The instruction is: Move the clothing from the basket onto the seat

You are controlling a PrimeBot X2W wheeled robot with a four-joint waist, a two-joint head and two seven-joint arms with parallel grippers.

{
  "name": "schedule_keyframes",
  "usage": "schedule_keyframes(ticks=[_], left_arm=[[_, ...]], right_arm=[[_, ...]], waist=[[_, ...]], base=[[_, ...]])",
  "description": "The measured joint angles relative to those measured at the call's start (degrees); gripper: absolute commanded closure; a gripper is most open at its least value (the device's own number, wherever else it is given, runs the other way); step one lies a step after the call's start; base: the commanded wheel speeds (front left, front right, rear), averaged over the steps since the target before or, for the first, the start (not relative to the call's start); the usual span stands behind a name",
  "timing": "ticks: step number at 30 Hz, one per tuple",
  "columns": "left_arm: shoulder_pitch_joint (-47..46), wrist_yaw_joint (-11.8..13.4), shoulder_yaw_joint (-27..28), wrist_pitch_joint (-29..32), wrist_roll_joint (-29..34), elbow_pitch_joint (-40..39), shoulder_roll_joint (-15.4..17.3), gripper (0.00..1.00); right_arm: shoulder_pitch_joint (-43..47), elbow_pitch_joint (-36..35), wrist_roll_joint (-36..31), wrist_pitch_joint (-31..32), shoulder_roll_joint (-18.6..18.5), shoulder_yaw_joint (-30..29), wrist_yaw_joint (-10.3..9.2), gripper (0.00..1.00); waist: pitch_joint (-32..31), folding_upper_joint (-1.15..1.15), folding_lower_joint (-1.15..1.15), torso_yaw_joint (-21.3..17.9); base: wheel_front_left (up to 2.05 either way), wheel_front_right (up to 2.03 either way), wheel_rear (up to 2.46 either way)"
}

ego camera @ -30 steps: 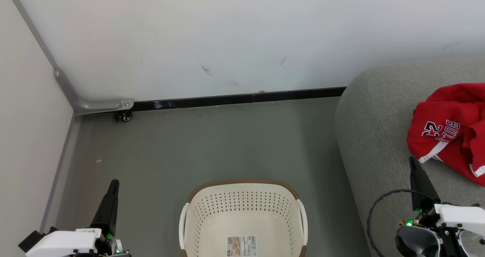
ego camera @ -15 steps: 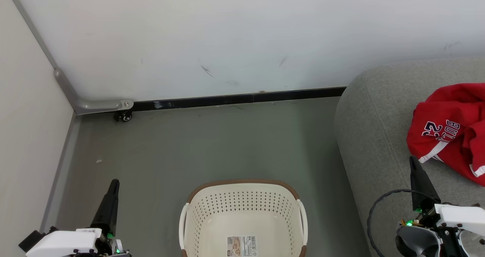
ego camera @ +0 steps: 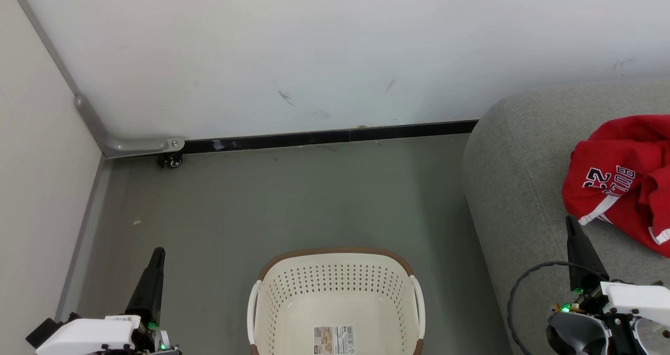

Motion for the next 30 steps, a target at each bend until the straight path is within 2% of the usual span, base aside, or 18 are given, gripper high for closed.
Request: schedule_keyframes(ticks=[30], left_arm=[[0.0, 0.0, -0.1, 0.0, 0.0, 0.0, 0.0, 1.00]], right_arm=[[0.0, 0.0, 0.0, 0.0, 0.0, 0.0, 0.00, 1.00]], waist=[[0.0, 0.00, -0.01, 0.0]], base=[[0.00, 0.00, 0.00]])
